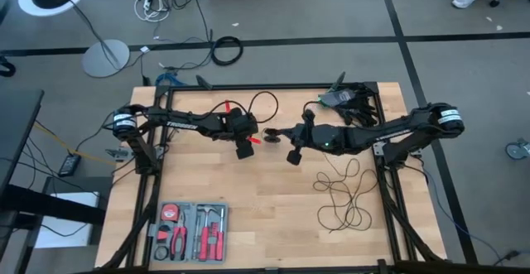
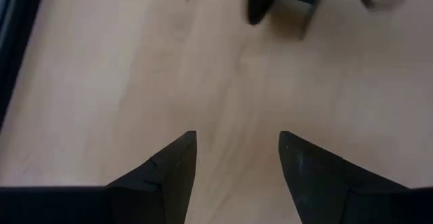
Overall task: Coil cords
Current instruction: Uncoil the black wire from the spool
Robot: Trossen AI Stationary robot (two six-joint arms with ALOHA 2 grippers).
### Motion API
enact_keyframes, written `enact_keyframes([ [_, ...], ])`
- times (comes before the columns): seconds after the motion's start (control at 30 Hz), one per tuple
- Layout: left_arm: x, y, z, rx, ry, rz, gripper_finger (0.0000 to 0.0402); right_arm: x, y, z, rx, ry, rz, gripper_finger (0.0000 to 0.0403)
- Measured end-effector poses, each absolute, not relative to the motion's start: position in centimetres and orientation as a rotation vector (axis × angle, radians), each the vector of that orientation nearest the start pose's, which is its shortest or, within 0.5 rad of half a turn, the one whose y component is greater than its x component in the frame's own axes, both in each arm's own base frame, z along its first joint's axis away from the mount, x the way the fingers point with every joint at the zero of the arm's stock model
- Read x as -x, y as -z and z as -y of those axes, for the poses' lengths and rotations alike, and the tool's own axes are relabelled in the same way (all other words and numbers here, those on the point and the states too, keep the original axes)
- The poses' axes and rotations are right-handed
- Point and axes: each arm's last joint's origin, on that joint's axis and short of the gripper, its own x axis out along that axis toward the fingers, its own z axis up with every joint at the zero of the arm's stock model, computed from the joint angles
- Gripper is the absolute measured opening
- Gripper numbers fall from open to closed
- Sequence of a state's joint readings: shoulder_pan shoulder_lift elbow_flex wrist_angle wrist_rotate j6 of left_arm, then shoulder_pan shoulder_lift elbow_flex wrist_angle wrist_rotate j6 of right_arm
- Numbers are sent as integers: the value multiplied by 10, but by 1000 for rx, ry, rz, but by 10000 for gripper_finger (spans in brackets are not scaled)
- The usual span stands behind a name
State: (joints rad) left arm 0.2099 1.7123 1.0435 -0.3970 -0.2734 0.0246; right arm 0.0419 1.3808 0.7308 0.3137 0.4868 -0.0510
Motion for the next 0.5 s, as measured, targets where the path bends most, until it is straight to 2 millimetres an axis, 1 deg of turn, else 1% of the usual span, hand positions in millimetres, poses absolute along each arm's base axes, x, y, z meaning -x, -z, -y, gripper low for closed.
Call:
enact_keyframes([
  [0.07, -322, -176, -81, -50, -447, -1088, 213, -300, -222, 3, 101, 382, -321, 0],
  [0.13, -319, -175, -84, -38, -462, -1111, 213, -311, -209, 4, 62, 310, -310, 0],
  [0.23, -314, -169, -89, -16, -488, -1119, 213, -326, -182, 1, 19, 212, -328, 0],
  [0.4, -295, -146, -93, 36, -529, -1186, 213, -337, -136, 0, -42, 216, -439, 0],
  [0.5, -287, -136, -92, 63, -547, -1177, 213, -341, -115, 0, -96, 231, -462, 6],
])
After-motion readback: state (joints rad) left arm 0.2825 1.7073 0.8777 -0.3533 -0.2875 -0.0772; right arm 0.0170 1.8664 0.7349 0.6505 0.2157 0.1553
